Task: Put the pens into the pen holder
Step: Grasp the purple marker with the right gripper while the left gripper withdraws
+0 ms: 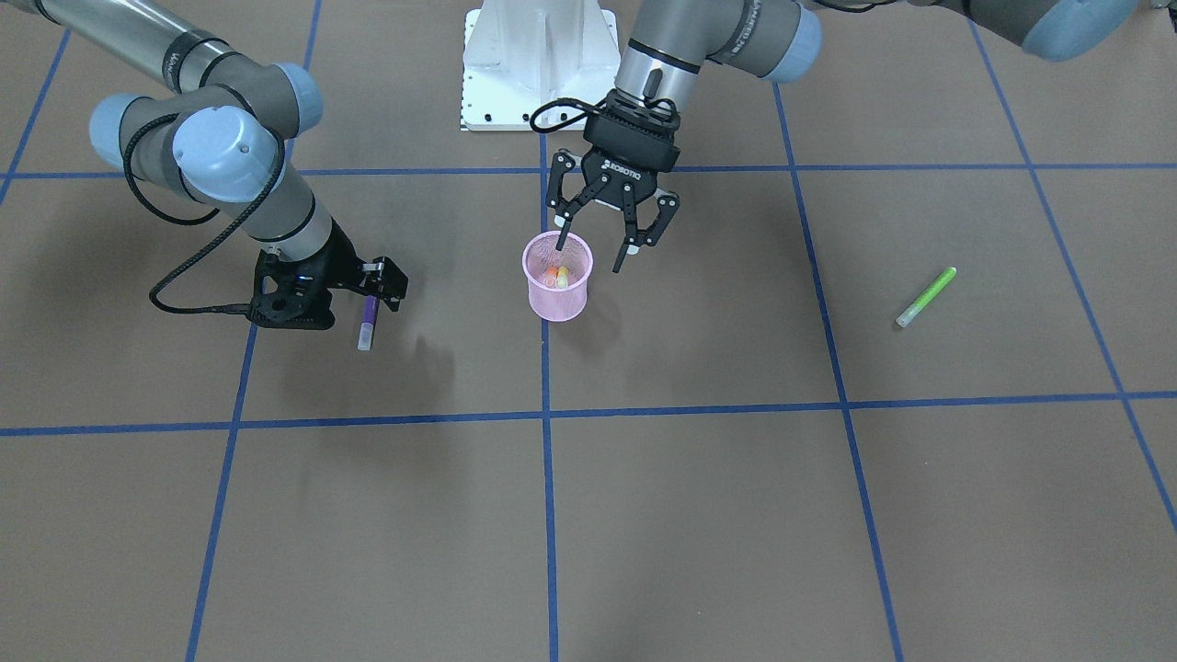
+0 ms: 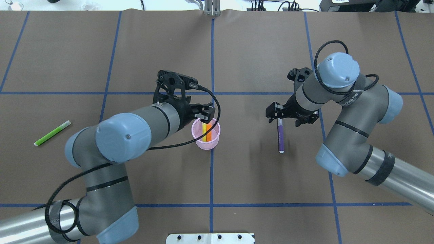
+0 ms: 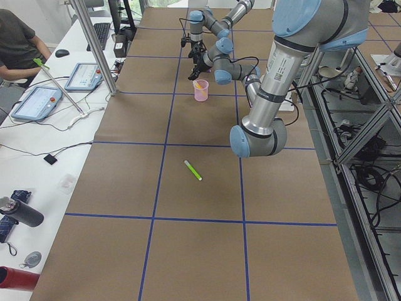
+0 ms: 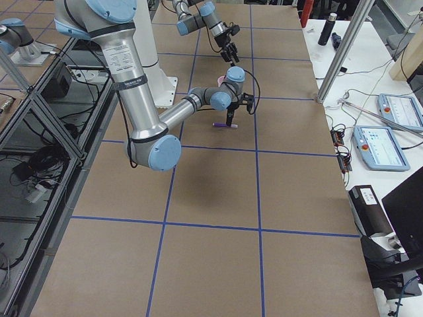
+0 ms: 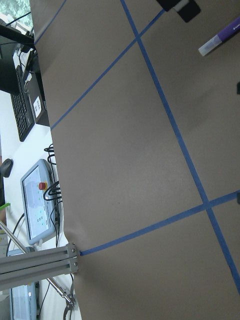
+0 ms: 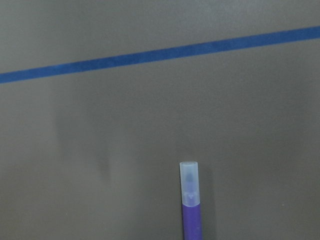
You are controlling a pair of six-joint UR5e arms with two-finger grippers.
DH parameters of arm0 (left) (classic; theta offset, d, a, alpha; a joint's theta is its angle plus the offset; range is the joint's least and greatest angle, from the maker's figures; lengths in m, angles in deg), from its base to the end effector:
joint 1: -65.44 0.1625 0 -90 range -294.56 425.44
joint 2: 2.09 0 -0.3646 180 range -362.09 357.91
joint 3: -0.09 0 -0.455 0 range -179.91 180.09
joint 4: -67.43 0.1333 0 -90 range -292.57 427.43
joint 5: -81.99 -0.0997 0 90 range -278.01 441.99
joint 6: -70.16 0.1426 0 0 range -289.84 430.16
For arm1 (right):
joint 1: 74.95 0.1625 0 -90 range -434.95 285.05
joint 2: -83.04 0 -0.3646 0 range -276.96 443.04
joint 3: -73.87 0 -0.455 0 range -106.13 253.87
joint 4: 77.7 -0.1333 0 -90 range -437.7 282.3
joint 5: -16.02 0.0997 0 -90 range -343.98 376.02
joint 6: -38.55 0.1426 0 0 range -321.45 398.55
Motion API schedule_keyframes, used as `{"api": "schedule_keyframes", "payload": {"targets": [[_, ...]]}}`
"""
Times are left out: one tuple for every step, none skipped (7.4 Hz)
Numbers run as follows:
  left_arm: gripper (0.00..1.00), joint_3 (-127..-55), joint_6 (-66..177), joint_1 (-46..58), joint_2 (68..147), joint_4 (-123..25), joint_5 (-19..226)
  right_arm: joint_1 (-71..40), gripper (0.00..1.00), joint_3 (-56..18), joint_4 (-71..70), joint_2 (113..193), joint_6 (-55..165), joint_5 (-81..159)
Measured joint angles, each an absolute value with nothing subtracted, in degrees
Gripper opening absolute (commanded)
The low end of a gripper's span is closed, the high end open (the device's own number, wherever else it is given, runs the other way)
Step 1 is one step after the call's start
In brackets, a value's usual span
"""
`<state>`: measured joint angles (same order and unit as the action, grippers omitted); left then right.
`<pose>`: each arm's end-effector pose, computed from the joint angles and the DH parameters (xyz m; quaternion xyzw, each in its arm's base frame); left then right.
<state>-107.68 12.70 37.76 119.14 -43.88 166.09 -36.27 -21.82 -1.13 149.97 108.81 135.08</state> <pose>0.5110 -0.4351 0.0848 0.3249 0.4763 0.0050 0.8170 -0.5059 -0.4870 0.3044 -0.0343 -0.4183 0.0595 0.9057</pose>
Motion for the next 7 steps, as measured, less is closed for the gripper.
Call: {"api": "schedule_keyframes", "payload": {"targets": [[0.76,-109.5,11.8,33.7,118.2,-39.9,172.3,-36.6,0.89,-20.7,-1.1,149.5,109.1,134.5],[0.77,-110.8,11.4,30.5,117.3,-37.4,176.8,-36.7,0.86,-19.7,-1.0,149.2,109.8,134.3],[0.77,-111.7,11.3,28.8,116.4,-36.4,178.8,-36.7,0.82,-18.9,-1.0,149.1,110.6,134.3],[0.77,-112.1,11.3,28.1,115.9,-36.1,179.5,-36.7,0.81,-18.2,-1.0,148.9,111.0,134.3],[0.77,-112.2,11.2,27.9,115.8,-36.0,179.7,-36.9,0.76,-17.6,-1.1,148.5,111.1,134.3],[0.77,-112.3,11.2,27.9,115.8,-35.9,179.8,-37.2,0.68,-17.4,-1.1,148.2,111.1,134.3],[0.77,-112.3,11.2,27.8,115.7,-36.0,179.8,-37.6,0.56,-17.2,-1.1,148.1,111.0,134.3]]}}
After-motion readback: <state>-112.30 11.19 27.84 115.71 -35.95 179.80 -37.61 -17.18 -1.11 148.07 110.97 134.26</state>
